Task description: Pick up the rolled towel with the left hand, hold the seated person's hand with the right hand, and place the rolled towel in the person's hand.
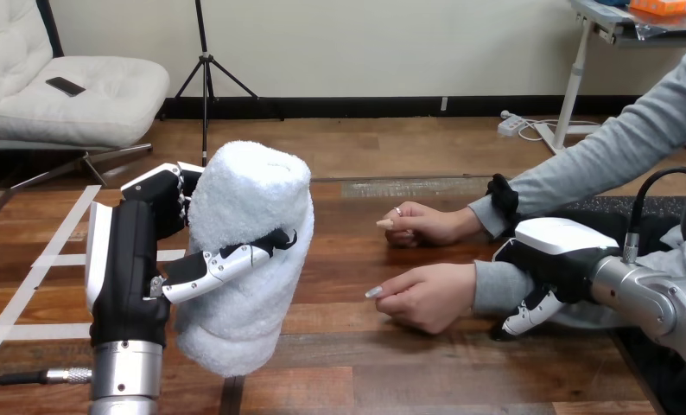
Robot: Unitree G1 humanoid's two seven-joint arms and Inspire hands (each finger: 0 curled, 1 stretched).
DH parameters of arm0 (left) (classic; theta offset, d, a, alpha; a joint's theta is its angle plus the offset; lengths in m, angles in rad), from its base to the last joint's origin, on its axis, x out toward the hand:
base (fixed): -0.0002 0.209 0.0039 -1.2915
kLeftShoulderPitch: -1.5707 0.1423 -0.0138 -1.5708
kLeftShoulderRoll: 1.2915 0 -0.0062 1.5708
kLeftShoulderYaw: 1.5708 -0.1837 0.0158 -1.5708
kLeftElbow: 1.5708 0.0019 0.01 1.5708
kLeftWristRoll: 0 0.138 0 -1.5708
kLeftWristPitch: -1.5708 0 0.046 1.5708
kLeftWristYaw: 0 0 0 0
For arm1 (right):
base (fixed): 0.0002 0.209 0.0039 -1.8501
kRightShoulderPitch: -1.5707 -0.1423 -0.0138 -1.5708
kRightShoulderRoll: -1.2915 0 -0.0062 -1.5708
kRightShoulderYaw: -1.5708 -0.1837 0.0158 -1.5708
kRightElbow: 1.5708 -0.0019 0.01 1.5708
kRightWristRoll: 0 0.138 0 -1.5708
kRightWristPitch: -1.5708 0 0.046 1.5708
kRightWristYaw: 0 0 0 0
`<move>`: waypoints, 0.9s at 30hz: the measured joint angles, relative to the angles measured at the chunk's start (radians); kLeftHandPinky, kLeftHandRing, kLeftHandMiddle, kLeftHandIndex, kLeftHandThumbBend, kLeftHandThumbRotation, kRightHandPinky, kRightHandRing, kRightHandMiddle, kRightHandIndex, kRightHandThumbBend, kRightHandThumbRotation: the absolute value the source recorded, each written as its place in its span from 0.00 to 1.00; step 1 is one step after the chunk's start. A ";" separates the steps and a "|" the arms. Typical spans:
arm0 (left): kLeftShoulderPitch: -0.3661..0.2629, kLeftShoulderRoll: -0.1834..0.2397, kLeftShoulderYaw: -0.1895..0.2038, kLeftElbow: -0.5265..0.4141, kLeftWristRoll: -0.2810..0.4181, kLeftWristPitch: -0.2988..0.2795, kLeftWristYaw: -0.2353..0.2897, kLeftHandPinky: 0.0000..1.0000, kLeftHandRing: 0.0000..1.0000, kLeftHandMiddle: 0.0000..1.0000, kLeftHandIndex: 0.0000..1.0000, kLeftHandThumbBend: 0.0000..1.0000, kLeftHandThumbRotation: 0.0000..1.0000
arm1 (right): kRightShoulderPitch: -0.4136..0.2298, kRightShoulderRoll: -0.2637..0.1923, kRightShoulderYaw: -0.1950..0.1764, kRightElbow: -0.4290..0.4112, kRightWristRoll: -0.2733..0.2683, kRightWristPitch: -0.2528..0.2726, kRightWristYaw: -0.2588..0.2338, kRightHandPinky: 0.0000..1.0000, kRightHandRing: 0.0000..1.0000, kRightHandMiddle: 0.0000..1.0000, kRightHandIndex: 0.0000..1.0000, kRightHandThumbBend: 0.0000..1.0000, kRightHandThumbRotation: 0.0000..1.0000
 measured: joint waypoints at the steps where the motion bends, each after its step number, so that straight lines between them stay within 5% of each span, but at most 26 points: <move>1: 0.000 0.000 0.000 0.000 0.000 0.000 0.000 0.31 0.36 0.40 0.41 0.65 0.00 | 0.000 0.000 0.000 0.000 0.000 -0.003 0.000 0.39 0.44 0.50 0.54 0.60 0.36; 10: 0.000 0.000 0.000 0.000 0.000 0.000 0.000 0.31 0.36 0.40 0.41 0.64 0.00 | 0.000 0.000 0.001 0.000 0.001 -0.026 0.000 0.36 0.40 0.46 0.48 0.52 0.42; 27: 0.000 0.000 0.001 0.000 0.000 0.000 -0.002 0.31 0.35 0.40 0.41 0.64 0.00 | 0.000 0.002 0.001 0.003 0.004 -0.050 -0.010 0.30 0.34 0.39 0.40 0.48 0.38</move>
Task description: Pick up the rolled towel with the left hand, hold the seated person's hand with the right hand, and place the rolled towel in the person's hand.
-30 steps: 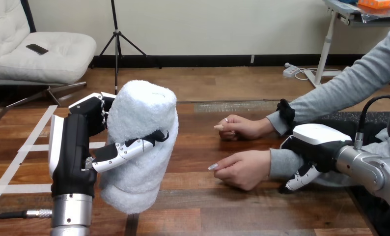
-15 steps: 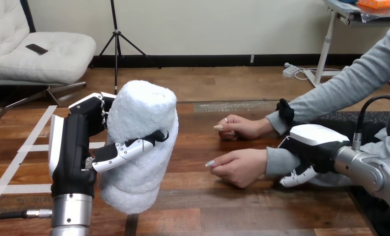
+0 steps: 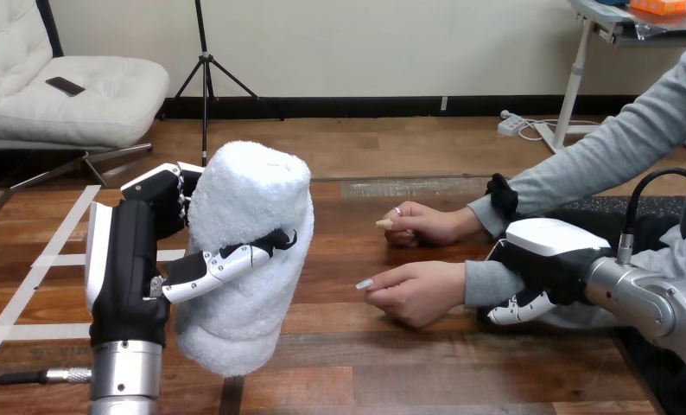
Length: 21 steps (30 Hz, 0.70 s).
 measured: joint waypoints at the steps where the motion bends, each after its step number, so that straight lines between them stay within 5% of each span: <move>1: 0.000 0.000 0.000 0.000 0.000 0.000 0.000 0.31 0.35 0.40 0.41 0.65 0.00 | 0.000 0.000 0.000 0.001 0.000 -0.001 -0.002 0.30 0.34 0.39 0.39 0.48 0.38; 21: 0.000 0.000 0.003 0.000 0.001 0.000 0.000 0.30 0.35 0.40 0.41 0.64 0.00 | 0.000 0.001 -0.002 0.017 0.010 -0.015 -0.034 0.25 0.30 0.35 0.34 0.49 0.41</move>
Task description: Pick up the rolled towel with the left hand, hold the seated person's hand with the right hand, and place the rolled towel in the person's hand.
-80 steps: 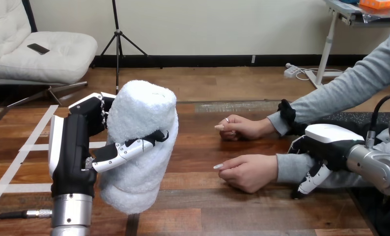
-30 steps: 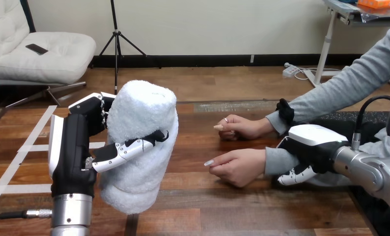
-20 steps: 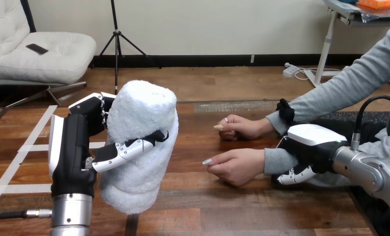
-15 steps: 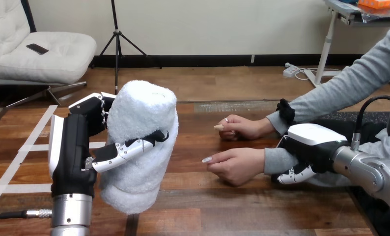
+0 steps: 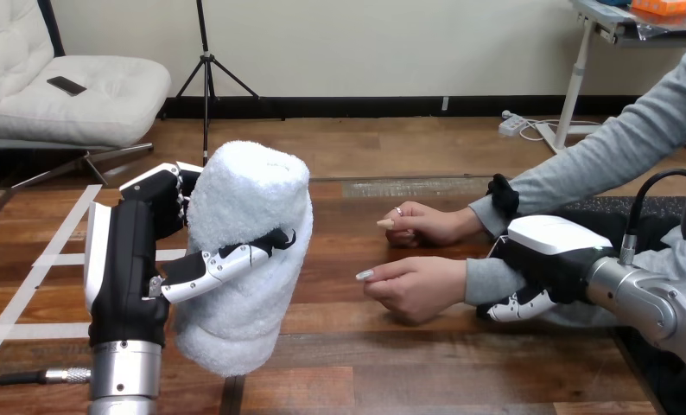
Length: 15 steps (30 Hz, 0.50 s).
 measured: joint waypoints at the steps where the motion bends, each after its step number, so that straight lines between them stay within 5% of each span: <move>1: 0.000 0.000 0.000 0.000 0.000 0.000 0.000 0.30 0.35 0.40 0.41 0.64 0.00 | 0.000 0.000 0.000 0.001 0.004 0.000 0.000 0.25 0.30 0.35 0.34 0.49 0.41; 15: 0.000 0.000 0.001 0.001 0.001 0.000 0.002 0.30 0.35 0.39 0.41 0.65 0.00 | 0.000 0.000 -0.002 0.002 0.027 -0.003 -0.001 0.24 0.29 0.34 0.34 0.48 0.38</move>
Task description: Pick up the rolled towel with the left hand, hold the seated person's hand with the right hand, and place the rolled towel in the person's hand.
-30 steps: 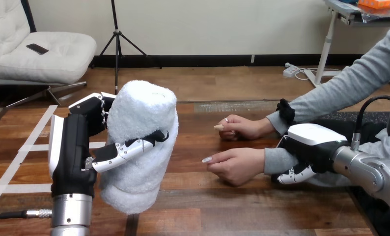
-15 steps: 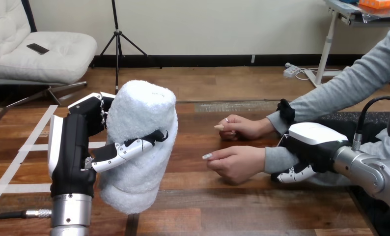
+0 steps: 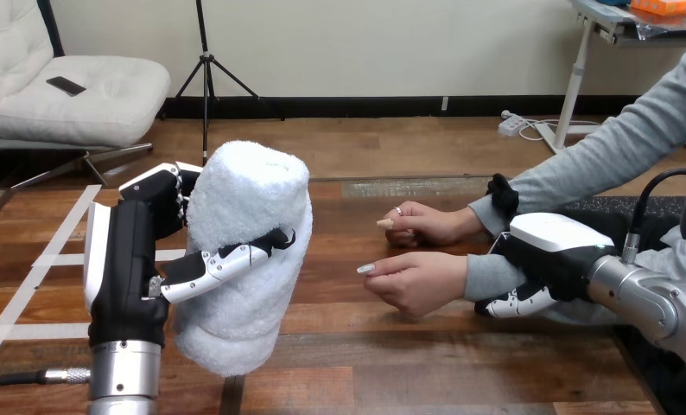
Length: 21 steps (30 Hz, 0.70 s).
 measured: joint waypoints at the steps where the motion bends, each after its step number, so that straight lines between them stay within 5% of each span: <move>1: 0.000 0.000 0.000 0.000 0.000 0.000 0.000 0.30 0.35 0.39 0.41 0.65 0.00 | 0.000 0.000 0.000 0.000 0.001 -0.001 0.000 0.24 0.29 0.34 0.34 0.48 0.38; 21: -0.002 0.000 0.000 0.009 -0.001 -0.001 0.004 0.31 0.35 0.40 0.41 0.66 0.00 | 0.000 -0.002 -0.019 0.000 0.035 -0.037 -0.002 0.22 0.27 0.33 0.33 0.48 0.31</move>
